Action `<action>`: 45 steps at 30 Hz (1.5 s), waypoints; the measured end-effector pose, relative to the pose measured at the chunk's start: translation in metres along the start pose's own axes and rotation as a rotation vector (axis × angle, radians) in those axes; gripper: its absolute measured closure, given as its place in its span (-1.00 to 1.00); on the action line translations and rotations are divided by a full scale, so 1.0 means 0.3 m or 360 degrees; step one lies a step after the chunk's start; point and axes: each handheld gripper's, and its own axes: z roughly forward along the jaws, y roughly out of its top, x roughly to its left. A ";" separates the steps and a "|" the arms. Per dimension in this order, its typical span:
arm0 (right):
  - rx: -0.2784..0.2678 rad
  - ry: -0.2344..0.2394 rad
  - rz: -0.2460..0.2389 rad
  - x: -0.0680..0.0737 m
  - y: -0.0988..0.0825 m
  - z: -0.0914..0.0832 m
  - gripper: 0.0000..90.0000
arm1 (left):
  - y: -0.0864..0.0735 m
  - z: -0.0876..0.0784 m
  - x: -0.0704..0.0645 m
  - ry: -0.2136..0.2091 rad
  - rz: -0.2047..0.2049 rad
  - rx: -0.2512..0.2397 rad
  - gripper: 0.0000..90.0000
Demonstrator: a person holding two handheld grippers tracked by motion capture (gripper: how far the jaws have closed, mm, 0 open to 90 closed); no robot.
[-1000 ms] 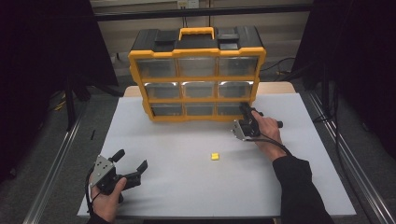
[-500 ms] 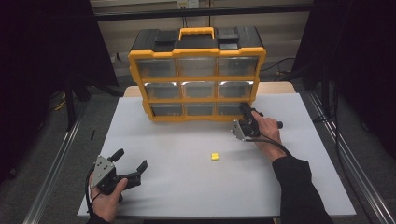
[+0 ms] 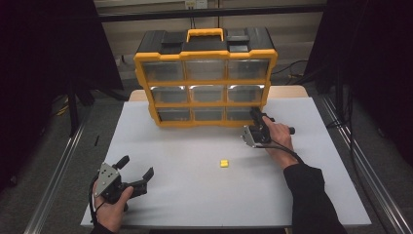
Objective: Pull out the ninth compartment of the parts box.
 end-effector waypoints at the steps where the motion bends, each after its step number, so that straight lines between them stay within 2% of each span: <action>1: -0.0003 -0.0005 -0.0003 -0.003 0.000 0.000 0.72 | 0.000 0.000 0.000 -0.0001 -0.0001 -0.0002 -0.92; 10: 0.0002 0.0003 0.0024 0.000 0.004 -0.013 0.72 | 0.000 0.000 0.002 0.0000 -0.0004 -0.0004 -0.92; 12: -0.0017 0.0000 -0.0024 -0.002 0.008 -0.024 0.73 | -0.001 0.001 0.001 0.0000 -0.0007 -0.0002 -0.92; 14: -0.0022 0.0008 0.0000 0.000 0.006 -0.037 0.73 | -0.001 0.001 0.001 0.0000 0.0001 0.0006 -0.92; 15: -0.0030 0.0011 -0.0024 -0.004 0.006 -0.041 0.73 | 0.000 0.002 -0.001 -0.0001 -0.0001 0.0006 -0.92; 17: -0.0030 0.0012 -0.0005 0.000 0.005 -0.047 0.73 | 0.000 0.002 -0.001 -0.0002 0.0004 0.0005 -0.92; 27: -0.0035 0.0004 -0.0014 0.001 0.004 -0.048 0.73 | 0.001 0.001 0.001 -0.0008 0.0014 0.0010 -0.92; 29: -0.0038 0.0010 -0.0028 -0.001 0.004 -0.049 0.73 | 0.001 0.001 0.000 -0.0003 -0.0005 -0.0006 -0.92; 30: -0.0030 0.0002 0.0002 0.004 0.002 -0.053 0.72 | 0.001 0.001 0.001 -0.0001 -0.0004 -0.0006 -0.92; 33: -0.0039 0.0001 -0.0030 0.001 0.001 -0.054 0.73 | 0.002 0.001 -0.003 0.0004 -0.0004 -0.0009 -0.92; 35: -0.0027 0.0000 0.0009 0.008 0.000 -0.058 0.73 | 0.002 0.001 -0.003 0.0001 0.0003 0.0001 -0.92; 39: -0.0032 -0.0008 -0.0017 0.004 0.002 -0.062 0.73 | 0.002 0.002 -0.002 -0.0001 0.0006 0.0001 -0.92; 45: -0.0030 -0.0005 -0.0009 0.007 0.004 -0.071 0.73 | 0.001 0.000 -0.002 -0.0002 -0.0011 -0.0011 -0.92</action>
